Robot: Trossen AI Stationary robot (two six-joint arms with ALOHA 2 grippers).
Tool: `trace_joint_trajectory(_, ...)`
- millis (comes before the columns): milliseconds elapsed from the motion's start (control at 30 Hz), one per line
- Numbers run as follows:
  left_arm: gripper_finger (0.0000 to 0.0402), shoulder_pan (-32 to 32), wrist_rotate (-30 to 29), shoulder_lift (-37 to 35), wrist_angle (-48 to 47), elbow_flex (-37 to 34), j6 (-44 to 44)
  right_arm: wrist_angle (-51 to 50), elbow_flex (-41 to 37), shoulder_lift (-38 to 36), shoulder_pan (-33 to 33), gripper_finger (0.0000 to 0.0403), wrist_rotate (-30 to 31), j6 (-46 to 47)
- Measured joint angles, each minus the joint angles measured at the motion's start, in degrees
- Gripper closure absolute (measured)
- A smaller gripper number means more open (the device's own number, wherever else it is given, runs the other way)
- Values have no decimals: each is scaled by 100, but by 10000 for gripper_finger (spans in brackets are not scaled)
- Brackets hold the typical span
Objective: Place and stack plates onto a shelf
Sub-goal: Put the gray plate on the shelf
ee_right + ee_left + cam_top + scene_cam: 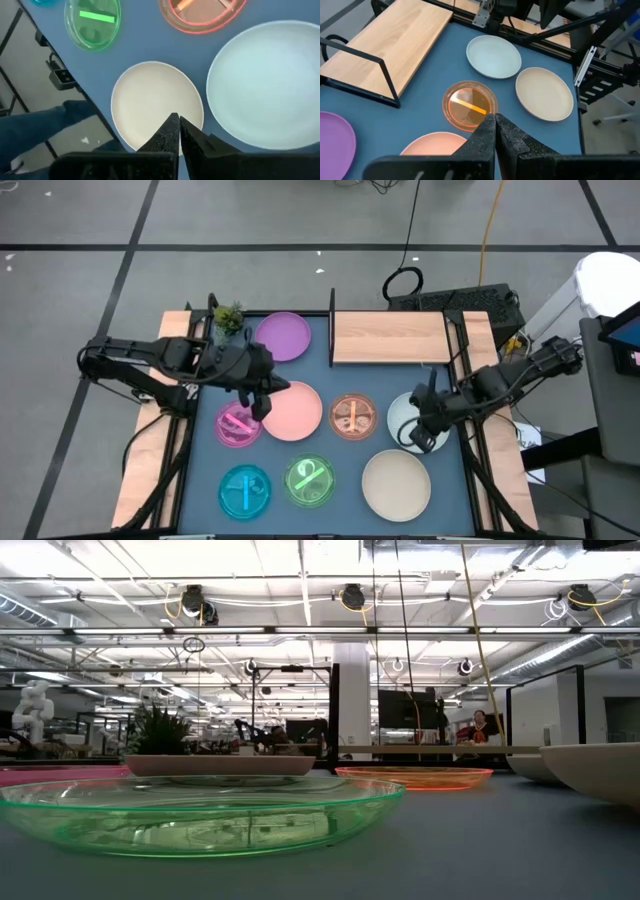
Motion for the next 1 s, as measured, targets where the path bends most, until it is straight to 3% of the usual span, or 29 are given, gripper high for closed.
trace_joint_trajectory(733,398,-39,308,-2,-1,0,17,-144,0,669,460,401,303,778)
trace_joint_trajectory(867,398,-152,310,-2,-4,-1,4,-60,-148,668,658,379,200,954)
trace_joint_trajectory(1000,398,-280,318,-2,-9,-2,-31,430,-685,596,788,335,-415,1463)
